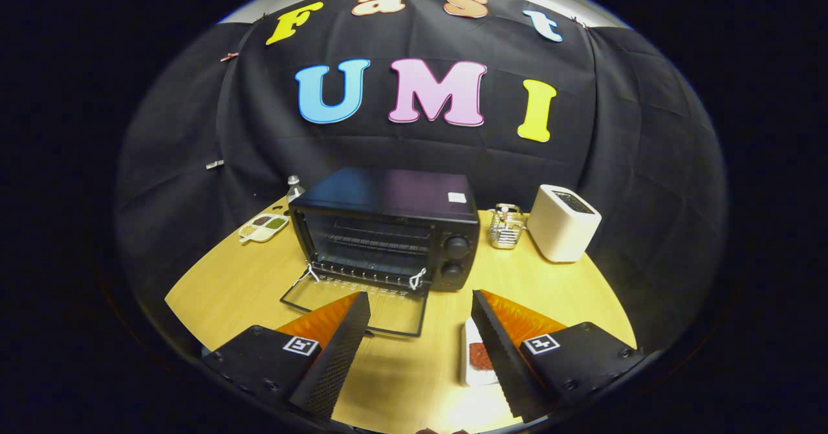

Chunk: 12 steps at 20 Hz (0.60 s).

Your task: Open the toaster oven, put the food inside, and close the toaster oven door.

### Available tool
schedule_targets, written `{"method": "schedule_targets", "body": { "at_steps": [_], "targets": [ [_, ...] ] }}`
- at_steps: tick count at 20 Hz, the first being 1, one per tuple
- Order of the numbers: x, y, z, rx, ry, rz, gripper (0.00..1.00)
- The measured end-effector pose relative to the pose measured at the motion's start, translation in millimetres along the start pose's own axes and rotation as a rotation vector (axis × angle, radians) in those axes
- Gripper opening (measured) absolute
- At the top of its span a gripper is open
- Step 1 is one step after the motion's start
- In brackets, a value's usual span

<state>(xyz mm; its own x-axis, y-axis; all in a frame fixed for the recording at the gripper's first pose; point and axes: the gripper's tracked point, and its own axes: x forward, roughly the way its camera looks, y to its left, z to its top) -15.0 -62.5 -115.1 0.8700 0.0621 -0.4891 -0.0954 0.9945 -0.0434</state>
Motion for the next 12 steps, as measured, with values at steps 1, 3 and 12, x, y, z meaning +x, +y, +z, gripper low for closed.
{"method": "schedule_targets", "body": {
  "at_steps": [1, 3, 12],
  "targets": [
    [-1, -14, 3, -0.001, -0.001, -0.002, 0.98],
    [-1, -42, 3, -0.008, 0.016, -0.009, 0.98],
    [16, -128, -29, 0.049, 0.160, 0.078, 0.98]
  ]
}}
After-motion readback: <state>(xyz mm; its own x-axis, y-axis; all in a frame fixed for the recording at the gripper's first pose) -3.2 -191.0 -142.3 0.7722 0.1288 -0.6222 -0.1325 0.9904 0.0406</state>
